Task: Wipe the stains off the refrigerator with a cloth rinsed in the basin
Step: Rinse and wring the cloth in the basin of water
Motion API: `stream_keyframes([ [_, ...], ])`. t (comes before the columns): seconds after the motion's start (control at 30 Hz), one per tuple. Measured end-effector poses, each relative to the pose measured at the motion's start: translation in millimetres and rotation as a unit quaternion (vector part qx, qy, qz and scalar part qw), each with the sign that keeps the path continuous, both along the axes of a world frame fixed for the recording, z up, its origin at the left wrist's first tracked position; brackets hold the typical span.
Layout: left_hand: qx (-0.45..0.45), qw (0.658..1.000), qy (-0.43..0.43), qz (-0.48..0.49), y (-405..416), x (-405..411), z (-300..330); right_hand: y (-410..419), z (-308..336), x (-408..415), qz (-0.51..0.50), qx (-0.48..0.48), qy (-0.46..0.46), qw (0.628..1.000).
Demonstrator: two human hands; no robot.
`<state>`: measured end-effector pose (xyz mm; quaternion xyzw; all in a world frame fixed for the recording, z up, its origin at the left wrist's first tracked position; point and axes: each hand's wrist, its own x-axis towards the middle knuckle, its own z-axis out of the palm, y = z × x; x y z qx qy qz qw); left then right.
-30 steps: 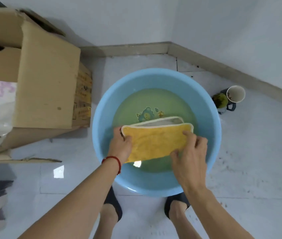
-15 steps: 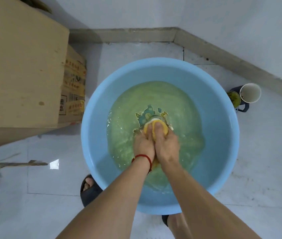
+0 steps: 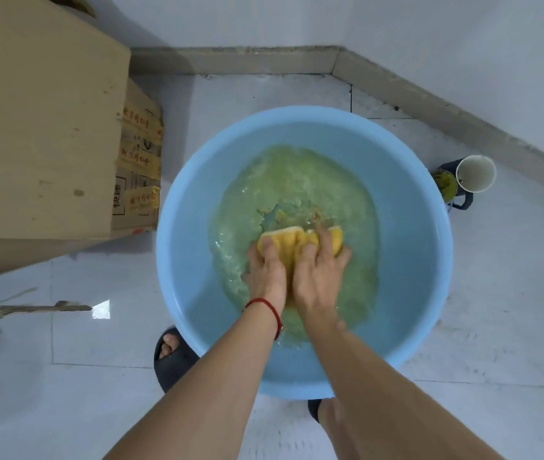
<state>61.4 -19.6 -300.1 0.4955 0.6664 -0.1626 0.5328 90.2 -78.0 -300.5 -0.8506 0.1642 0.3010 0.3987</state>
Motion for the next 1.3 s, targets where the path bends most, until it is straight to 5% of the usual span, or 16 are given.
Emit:
stream_keyframes([
  [0.1,-0.015,1.000,-0.025,0.002,6,11,0,16,19,-6,-0.177,0.126,0.125,0.968],
  [0.17,-0.049,0.998,-0.022,-0.036,18,10,-5,19,23,-2,-0.150,0.121,0.120,0.974],
  [0.3,-0.045,0.987,0.047,-0.143,28,8,-3,16,13,20,0.141,-0.015,-0.001,0.990],
  [0.37,0.022,0.977,0.057,-0.204,32,3,-1,8,3,30,0.340,-0.117,-0.062,0.931],
  [0.43,0.092,0.977,0.053,-0.185,37,-10,4,-4,-3,41,0.416,-0.189,-0.124,0.881],
  [0.5,0.113,0.987,0.047,-0.103,37,-21,1,-16,-8,43,0.390,-0.264,-0.144,0.871],
  [0.6,0.013,0.999,0.034,0.017,24,-20,-6,-14,-6,24,0.345,-0.305,-0.141,0.876],
  [0.73,-0.117,0.986,-0.031,0.116,8,-23,-43,10,7,-7,0.167,-0.044,-0.004,0.985],
  [0.83,-0.141,0.981,-0.043,0.123,13,-11,-21,22,25,-6,0.013,0.062,0.069,0.996],
  [0.97,-0.100,0.995,0.016,-0.015,20,-5,3,18,24,9,0.122,0.014,0.016,0.992],
  [1.1,0.014,0.989,0.038,-0.144,24,-16,17,2,7,31,0.378,-0.140,-0.092,0.911],
  [1.2,0.093,0.993,0.025,-0.069,29,-32,13,-13,-2,40,0.356,-0.261,-0.178,0.880],
  [1.3,-0.011,1.000,0.021,0.011,22,-29,-1,-10,-7,22,0.259,-0.239,-0.119,0.928],
])
